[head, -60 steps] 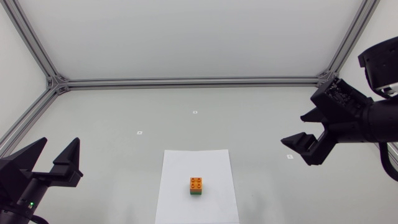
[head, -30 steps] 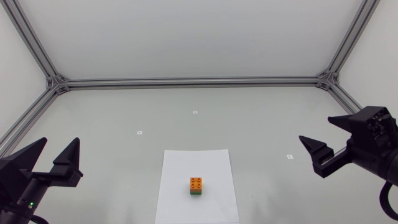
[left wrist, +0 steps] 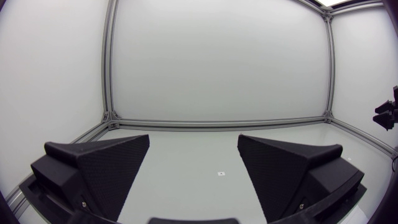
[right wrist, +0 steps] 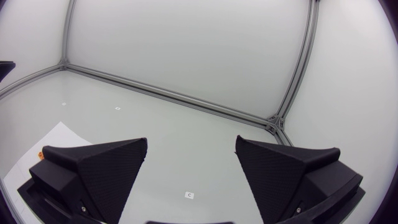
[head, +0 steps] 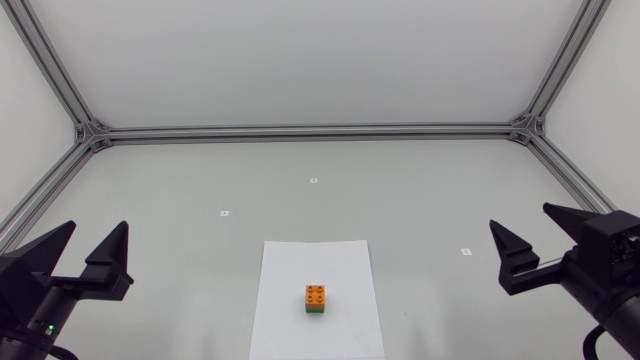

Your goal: Pick up the orange 2x2 brick with the right arm and stack it on top of the green 2x2 brick in the center

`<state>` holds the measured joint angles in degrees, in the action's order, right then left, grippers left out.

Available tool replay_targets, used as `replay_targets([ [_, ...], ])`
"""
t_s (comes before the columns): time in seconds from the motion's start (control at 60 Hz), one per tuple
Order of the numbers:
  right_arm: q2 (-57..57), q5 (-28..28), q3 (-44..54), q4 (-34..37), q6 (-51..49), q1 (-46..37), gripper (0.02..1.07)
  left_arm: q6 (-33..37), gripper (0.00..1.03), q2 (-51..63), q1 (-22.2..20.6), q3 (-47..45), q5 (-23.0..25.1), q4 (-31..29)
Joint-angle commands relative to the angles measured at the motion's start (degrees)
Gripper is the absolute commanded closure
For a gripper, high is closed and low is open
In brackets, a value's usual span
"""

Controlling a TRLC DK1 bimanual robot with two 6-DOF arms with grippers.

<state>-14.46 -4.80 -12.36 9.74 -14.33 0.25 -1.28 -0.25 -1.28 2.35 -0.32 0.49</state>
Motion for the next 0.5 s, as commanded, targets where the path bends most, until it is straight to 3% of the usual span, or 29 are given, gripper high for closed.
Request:
replay_targets([
  [0.0, 2.6, 0.9, 3.0, -2.0, 3.8, -0.3, 0.06, 0.8, 0.04, -0.5, 0.1, -2.3, 0.2, -0.8],
  [0.483, 14.5, 4.8, 12.4, -9.7, 14.3, -0.3, 0.06, 0.8, 0.04, -0.5, 0.1, -2.3, 0.2, -0.8],
])
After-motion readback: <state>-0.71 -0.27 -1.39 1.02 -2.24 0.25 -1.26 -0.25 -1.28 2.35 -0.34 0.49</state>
